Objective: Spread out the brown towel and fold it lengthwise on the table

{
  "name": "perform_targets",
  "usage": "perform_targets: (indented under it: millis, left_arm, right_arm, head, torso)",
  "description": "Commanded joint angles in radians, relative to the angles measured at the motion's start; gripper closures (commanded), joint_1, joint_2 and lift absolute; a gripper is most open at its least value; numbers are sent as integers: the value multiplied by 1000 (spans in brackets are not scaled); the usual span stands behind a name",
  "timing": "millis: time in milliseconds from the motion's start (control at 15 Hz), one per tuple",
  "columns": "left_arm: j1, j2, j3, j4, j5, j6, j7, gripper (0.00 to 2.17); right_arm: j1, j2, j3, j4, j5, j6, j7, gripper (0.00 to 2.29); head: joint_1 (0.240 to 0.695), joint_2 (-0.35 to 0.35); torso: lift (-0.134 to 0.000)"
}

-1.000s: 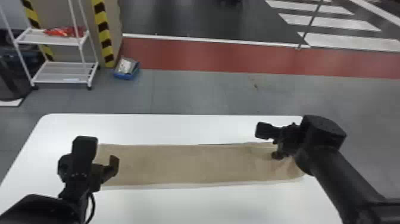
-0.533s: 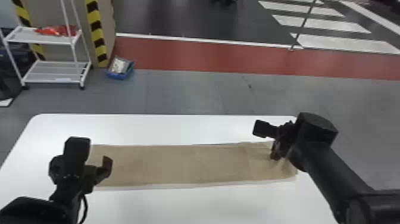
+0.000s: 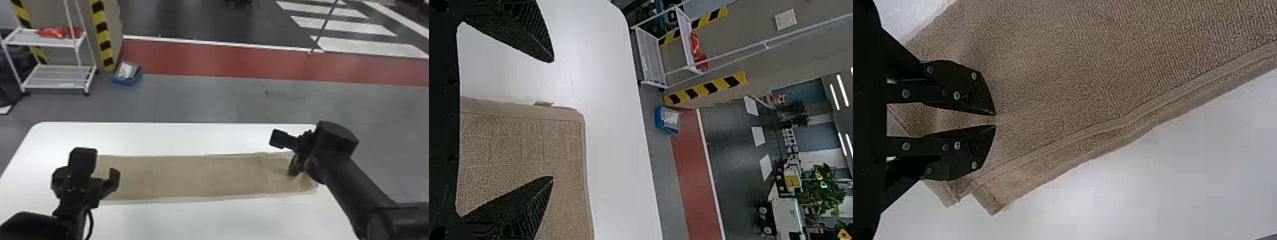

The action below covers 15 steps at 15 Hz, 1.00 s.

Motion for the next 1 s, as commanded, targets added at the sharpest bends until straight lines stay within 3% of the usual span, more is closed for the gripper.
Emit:
perform_targets:
  millis: [0,200,467,800,867,933]
  left_arm:
    - [0,-4,-1,-1,-2,3,-2,36]
    - [-5,-5,0,-1,-4,3,-2,36]
    - [-29,-8,-6,4,-6,9,-3,36]
    - [-46,-8,-6,21,-6,6,-5,36]
    - [-46,-7,-4,21,-6,6,-5,36]
    - [-49,-7,-3,21,-6,6,-5,36]
  right_arm:
    - [7,0,1,0,-8,18,21,934]
    - [30,0,1,-23,-15,24,78,934]
    - [90,5,6,-149,-41,73,155,934]
    - [90,4,-23,-202,-84,70,123,920]
    - [82,2,-28,-202,-93,70,106,707]
    - [76,2,-46,-202,-100,57,90,289]
  head:
    - [695,-183]
    - [695,-185]
    - [695,-174]
    - [695,-166]
    - [695,-164]
    - [695,-163]
  torso:
    - [0]
    - [0]
    - [0]
    - [0]
    - [0]
    - [0]
